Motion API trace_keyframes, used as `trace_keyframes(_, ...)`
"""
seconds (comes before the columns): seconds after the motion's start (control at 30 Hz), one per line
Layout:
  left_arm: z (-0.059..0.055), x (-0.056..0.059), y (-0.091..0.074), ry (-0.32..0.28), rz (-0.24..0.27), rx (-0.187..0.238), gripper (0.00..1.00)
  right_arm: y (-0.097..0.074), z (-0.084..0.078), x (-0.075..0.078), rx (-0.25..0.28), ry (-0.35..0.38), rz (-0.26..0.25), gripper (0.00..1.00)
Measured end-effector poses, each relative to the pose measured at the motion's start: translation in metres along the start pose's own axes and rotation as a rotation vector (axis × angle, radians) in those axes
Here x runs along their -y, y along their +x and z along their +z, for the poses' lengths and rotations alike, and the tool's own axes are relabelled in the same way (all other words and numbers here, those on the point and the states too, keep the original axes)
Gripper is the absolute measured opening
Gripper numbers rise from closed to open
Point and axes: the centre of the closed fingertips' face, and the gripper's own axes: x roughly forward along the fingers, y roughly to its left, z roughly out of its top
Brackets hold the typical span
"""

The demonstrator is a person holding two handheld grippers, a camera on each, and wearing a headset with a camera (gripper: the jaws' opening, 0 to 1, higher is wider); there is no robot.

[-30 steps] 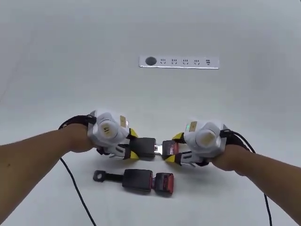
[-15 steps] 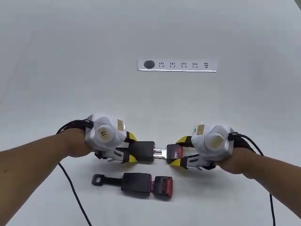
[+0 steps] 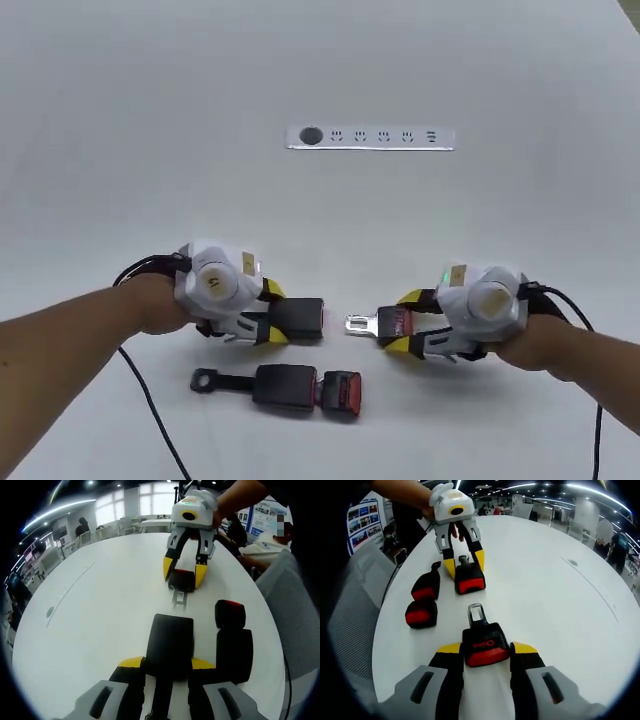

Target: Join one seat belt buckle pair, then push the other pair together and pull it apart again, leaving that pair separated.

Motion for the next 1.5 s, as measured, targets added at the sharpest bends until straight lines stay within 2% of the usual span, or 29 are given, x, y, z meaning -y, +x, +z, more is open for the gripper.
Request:
trace_keyframes(0.43, 0.001, 0.000, 0.000, 0.004, -0.002, -0.008, 0.33, -0.016, -0.026, 0.006, -0.013, 0.011, -0.011, 0.35)
trace_keyframes(0.73, 0.000, -0.001, 0.000, 0.008, -0.008, -0.013, 0.34, -0.027, -0.035, 0.008, -0.006, 0.024, -0.019, 0.35)
trace_keyframes(1.07, 0.001, 0.000, -0.001, 0.019, -0.009, -0.019, 0.34, -0.036, -0.039, 0.008, -0.006, 0.033, -0.024, 0.35)
trace_keyframes(1.3, 0.000, 0.000, -0.001, 0.015, -0.008, -0.017, 0.34, -0.037, -0.041, 0.009, -0.024, -0.029, -0.034, 0.36)
trace_keyframes(1.5, 0.000, 0.000, 0.000, 0.018, -0.006, -0.032, 0.35, -0.038, -0.039, 0.008, -0.012, -0.037, -0.032, 0.36)
